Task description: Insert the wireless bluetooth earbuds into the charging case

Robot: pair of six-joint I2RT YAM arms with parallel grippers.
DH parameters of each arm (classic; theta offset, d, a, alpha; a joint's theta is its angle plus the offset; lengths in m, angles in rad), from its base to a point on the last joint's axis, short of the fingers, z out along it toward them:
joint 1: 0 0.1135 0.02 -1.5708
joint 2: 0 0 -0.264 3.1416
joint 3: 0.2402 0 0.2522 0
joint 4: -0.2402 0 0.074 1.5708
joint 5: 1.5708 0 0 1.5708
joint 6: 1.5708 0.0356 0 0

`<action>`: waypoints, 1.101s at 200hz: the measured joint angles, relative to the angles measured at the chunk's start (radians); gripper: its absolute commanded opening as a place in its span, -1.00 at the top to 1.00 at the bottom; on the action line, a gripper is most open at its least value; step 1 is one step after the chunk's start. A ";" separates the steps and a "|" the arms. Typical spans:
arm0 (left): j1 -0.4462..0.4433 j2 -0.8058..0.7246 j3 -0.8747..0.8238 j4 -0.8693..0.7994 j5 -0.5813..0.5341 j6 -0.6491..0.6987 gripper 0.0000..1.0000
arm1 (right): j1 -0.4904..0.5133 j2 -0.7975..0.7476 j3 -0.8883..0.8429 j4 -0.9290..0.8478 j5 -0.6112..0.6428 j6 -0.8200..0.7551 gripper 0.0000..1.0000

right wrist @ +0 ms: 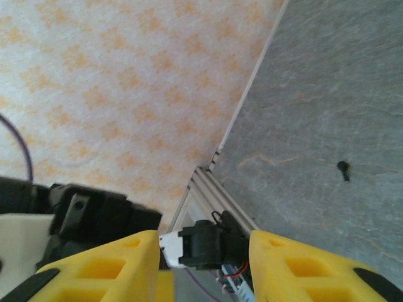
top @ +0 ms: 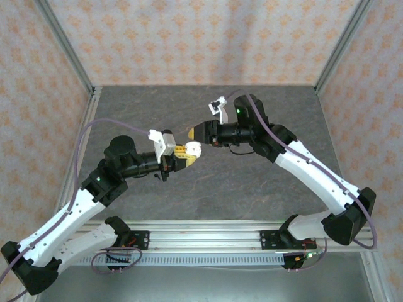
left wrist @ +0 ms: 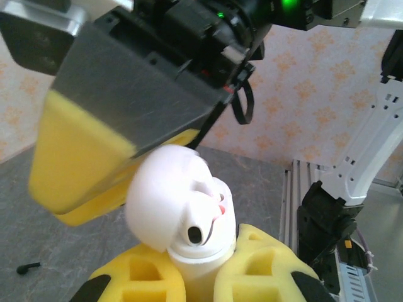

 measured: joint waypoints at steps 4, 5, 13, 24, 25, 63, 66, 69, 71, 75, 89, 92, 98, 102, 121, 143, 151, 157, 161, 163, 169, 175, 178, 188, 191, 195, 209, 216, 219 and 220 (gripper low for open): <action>0.000 0.001 0.000 0.001 -0.005 -0.004 1.00 | 0.001 -0.003 0.000 0.001 -0.008 -0.001 0.15; 0.000 0.001 0.000 0.001 -0.005 -0.004 1.00 | 0.002 -0.004 0.000 0.001 -0.010 -0.002 0.15; 0.000 0.001 0.000 0.001 -0.011 -0.007 1.00 | 0.008 -0.012 0.000 0.000 -0.022 -0.006 0.15; 0.000 0.001 0.000 0.001 -0.012 -0.017 1.00 | 0.016 -0.028 0.000 0.000 -0.030 -0.015 0.15; 0.000 0.001 0.000 0.002 -0.012 -0.019 1.00 | 0.017 -0.029 0.000 0.000 -0.031 -0.016 0.15; 0.000 0.005 0.000 0.020 -0.023 -0.046 1.00 | 0.039 -0.089 0.000 -0.026 -0.042 -0.065 0.15; 0.000 0.005 0.000 0.023 -0.024 -0.049 1.00 | 0.039 -0.092 0.000 -0.031 -0.039 -0.071 0.15; 0.000 0.005 0.000 0.025 -0.024 -0.050 1.00 | 0.039 -0.095 0.000 -0.035 -0.037 -0.076 0.15; 0.000 0.005 0.000 0.027 -0.024 -0.053 1.00 | 0.039 -0.097 0.000 -0.040 -0.034 -0.080 0.15; 0.001 0.005 0.000 0.029 -0.026 -0.054 1.00 | 0.039 -0.099 0.000 -0.045 -0.029 -0.084 0.15; 0.000 0.007 0.000 0.039 -0.031 -0.069 1.00 | 0.039 -0.107 0.000 -0.065 -0.016 -0.106 0.18; 0.000 0.010 0.000 0.040 -0.031 -0.073 1.00 | 0.039 -0.108 0.000 -0.068 -0.011 -0.113 0.19; 0.000 0.013 0.000 0.043 -0.031 -0.078 1.00 | 0.039 -0.110 0.000 -0.073 -0.003 -0.124 0.21; 0.000 0.015 0.000 0.044 -0.031 -0.081 1.00 | 0.039 -0.111 0.000 -0.076 0.002 -0.127 0.23; 0.001 0.028 0.000 0.045 -0.031 -0.101 1.00 | 0.039 -0.112 -0.002 -0.089 0.026 -0.154 0.26; 0.002 0.036 0.000 0.043 -0.036 -0.116 1.00 | 0.039 -0.112 -0.009 -0.091 0.045 -0.175 0.30; 0.003 0.037 0.000 0.043 -0.038 -0.127 1.00 | 0.040 -0.112 -0.010 -0.092 0.052 -0.185 0.31; 0.003 0.038 0.000 0.043 -0.039 -0.132 1.00 | 0.041 -0.113 -0.010 -0.093 0.061 -0.193 0.31; 0.005 0.040 0.000 0.043 -0.040 -0.138 1.00 | 0.042 -0.114 -0.010 -0.093 0.067 -0.199 0.30; 0.006 0.040 0.000 0.043 -0.040 -0.139 1.00 | 0.044 -0.114 -0.010 -0.094 0.071 -0.203 0.29; 0.008 0.043 0.001 0.043 -0.040 -0.147 1.00 | 0.046 -0.116 -0.010 -0.098 0.089 -0.214 0.24; 0.009 0.050 0.004 0.040 -0.042 -0.151 1.00 | 0.049 -0.117 -0.010 -0.104 0.108 -0.228 0.19; 0.010 0.053 0.006 0.039 -0.045 -0.154 1.00 | 0.051 -0.118 -0.010 -0.108 0.117 -0.234 0.14; 0.018 0.072 0.019 0.031 -0.054 -0.156 1.00 | 0.055 -0.122 -0.008 -0.138 0.163 -0.261 -0.01; 0.020 0.078 0.024 0.031 -0.057 -0.157 1.00 | 0.056 -0.123 -0.008 -0.151 0.179 -0.270 -0.06; 0.024 0.086 0.032 0.032 -0.064 -0.157 1.00 | 0.058 -0.124 -0.007 -0.172 0.204 -0.283 -0.11; 0.035 0.106 0.046 0.028 -0.077 -0.158 1.00 | 0.059 -0.124 0.004 -0.213 0.289 -0.315 -0.18; 0.037 0.114 0.050 0.029 -0.092 -0.158 1.00 | 0.055 -0.126 0.009 -0.234 0.328 -0.326 -0.18; 0.038 0.117 0.051 0.029 -0.095 -0.158 1.00 | 0.053 -0.128 0.011 -0.243 0.343 -0.329 -0.19; 0.039 0.118 0.051 0.029 -0.097 -0.158 1.00 | 0.051 -0.129 0.012 -0.246 0.351 -0.330 -0.19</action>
